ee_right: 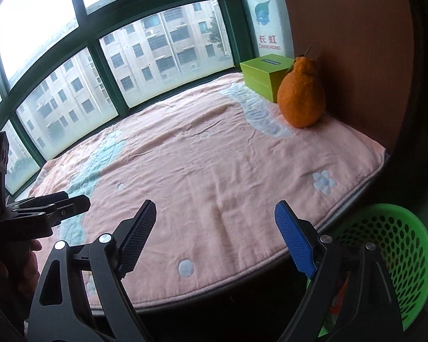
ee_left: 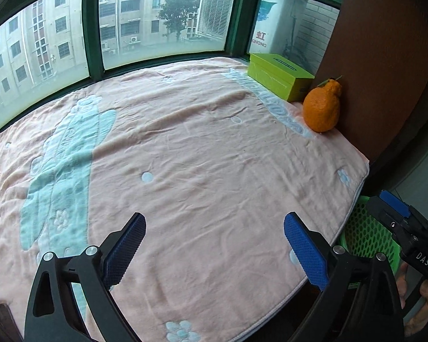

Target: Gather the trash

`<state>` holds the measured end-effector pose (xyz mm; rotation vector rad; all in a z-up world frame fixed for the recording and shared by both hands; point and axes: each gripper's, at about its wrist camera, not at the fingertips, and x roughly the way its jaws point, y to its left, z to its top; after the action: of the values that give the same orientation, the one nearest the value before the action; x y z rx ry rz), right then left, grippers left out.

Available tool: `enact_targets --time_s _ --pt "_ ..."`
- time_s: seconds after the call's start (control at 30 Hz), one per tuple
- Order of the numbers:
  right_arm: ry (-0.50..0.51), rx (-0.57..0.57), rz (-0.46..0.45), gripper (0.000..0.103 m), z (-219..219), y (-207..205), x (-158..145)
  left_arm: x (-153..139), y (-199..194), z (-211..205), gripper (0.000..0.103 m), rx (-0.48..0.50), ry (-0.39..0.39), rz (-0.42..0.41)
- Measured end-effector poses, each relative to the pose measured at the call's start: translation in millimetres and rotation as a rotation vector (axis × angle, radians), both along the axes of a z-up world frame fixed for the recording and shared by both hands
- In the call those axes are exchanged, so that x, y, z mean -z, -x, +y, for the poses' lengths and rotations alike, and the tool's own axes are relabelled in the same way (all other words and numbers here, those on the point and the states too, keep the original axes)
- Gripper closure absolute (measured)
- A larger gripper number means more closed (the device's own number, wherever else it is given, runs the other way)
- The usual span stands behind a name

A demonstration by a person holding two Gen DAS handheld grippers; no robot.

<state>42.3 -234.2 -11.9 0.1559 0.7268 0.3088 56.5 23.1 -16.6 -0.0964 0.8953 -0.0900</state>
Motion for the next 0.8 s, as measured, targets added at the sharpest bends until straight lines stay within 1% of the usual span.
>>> enact_targets --time_s 0.2,0.33,0.53,0.7,0.8 --pt "0.007 -0.027 -0.008 0.015 19.1 -3.4 -2.2 -0.8 5.3 23.4 0.009 -0.068 -0.033 -0.019" --pt "0.024 -0.037 -0.023 0.014 32.4 -4.0 -6.1 -4.9 10.0 37.3 0.009 -0.108 -0.033 -0.047" --pt "0.051 -0.028 -0.039 0.011 48.5 -0.5 -9.3 -9.1 15.7 45.1 0.008 -0.146 -0.065 -0.079" --pt "0.061 -0.026 -0.032 0.010 56.0 1.6 -6.9 -9.2 18.1 44.7 0.008 -0.161 -0.102 -0.095" --pt "0.075 -0.022 -0.031 0.010 58.0 1.5 -6.2 -8.8 18.7 44.6 0.008 -0.162 -0.104 -0.096"
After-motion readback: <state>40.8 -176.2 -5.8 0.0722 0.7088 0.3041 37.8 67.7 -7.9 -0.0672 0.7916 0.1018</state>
